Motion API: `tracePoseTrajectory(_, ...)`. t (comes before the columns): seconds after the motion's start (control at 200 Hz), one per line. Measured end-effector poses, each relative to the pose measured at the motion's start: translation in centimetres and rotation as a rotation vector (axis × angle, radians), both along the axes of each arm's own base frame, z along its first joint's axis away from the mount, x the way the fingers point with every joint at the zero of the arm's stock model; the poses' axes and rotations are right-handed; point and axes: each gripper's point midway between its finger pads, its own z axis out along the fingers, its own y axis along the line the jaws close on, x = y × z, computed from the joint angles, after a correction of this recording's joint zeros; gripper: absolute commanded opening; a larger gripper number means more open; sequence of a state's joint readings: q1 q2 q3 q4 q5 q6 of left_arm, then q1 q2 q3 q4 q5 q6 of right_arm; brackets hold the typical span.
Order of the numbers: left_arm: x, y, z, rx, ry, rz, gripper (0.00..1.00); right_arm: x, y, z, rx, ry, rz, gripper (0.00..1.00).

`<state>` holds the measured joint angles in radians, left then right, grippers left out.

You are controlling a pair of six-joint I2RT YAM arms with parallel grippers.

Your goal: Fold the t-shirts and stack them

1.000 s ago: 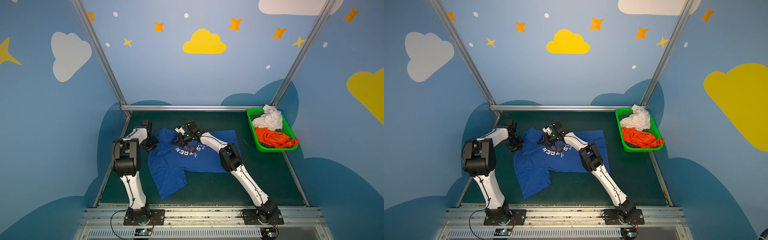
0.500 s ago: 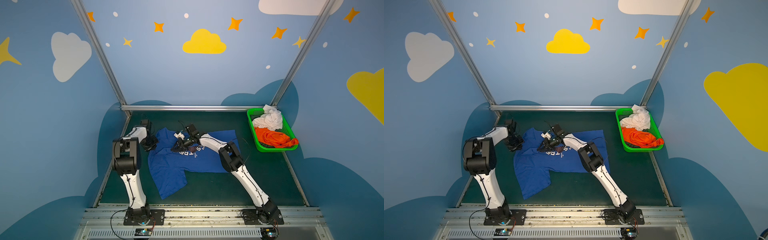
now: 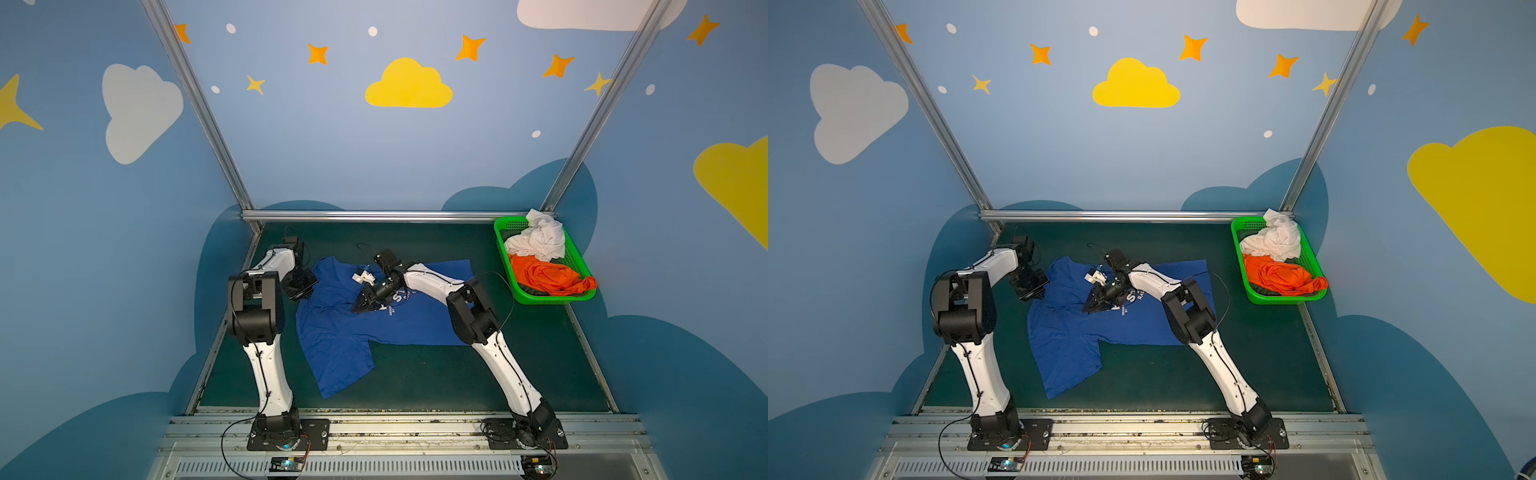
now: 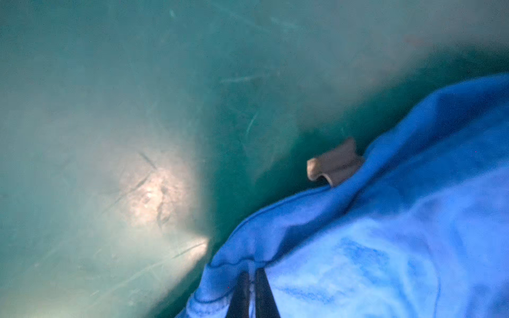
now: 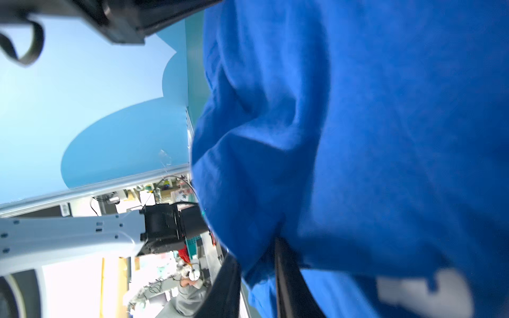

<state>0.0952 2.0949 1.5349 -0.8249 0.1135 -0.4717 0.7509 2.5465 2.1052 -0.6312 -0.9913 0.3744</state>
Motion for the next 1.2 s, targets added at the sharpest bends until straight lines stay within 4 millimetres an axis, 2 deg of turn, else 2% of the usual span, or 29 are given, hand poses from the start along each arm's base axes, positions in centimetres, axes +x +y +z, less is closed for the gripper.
tracePoseTrajectory(0.065,0.0,0.0,0.0,0.002,0.001,-0.004,0.1,-0.4,-0.6,0.6,-0.012,-0.027,0.016,0.3)
tracePoseTrajectory(0.185,0.1,0.0,0.0,0.005,0.0,-0.006,0.11,-1.2,-1.5,0.9,-0.041,-0.055,0.04,0.38)
tracePoseTrajectory(0.36,0.6,0.3,0.2,0.02,-0.013,-0.009,0.14,-2.1,-2.5,-0.3,-0.098,-0.068,0.062,0.43)
tracePoseTrajectory(0.496,1.3,0.6,0.4,0.04,-0.034,-0.013,0.32,-1.8,-3.1,-0.4,-0.119,-0.084,0.059,0.43)
tracePoseTrajectory(0.596,1.8,0.9,0.9,0.051,-0.054,-0.017,0.45,-1.2,-3.8,1.0,-0.116,-0.106,0.039,0.44)
tracePoseTrajectory(0.651,2.1,1.0,1.3,0.055,-0.067,-0.018,0.53,-0.2,-4.6,2.3,-0.105,-0.126,0.013,0.44)
tracePoseTrajectory(0.716,2.6,1.2,2.1,0.059,-0.089,-0.021,0.58,1.3,-5.9,4.2,-0.085,-0.153,-0.033,0.45)
tracePoseTrajectory(0.811,3.9,1.3,4.0,0.067,-0.141,-0.026,0.58,4.6,-8.7,6.9,-0.056,-0.206,-0.125,0.45)
tracePoseTrajectory(0.886,5.4,1.5,5.7,0.074,-0.194,-0.033,0.58,7.4,-11.1,8.2,-0.048,-0.24,-0.203,0.44)
tracePoseTrajectory(0.961,7.0,1.5,7.2,0.076,-0.245,-0.039,0.57,9.9,-13.5,8.4,-0.058,-0.255,-0.275,0.44)
tracePoseTrajectory(1.056,9.6,1.4,8.0,0.064,-0.296,-0.054,0.56,12.2,-16.4,7.3,-0.097,-0.25,-0.35,0.44)
tracePoseTrajectory(1.121,10.9,1.1,7.3,0.044,-0.311,-0.068,0.56,13.1,-17.8,6.7,-0.117,-0.244,-0.382,0.44)
tracePoseTrajectory(1.197,11.7,0.5,5.6,0.003,-0.303,-0.082,0.58,14.0,-19.1,6.1,-0.135,-0.24,-0.411,0.44)
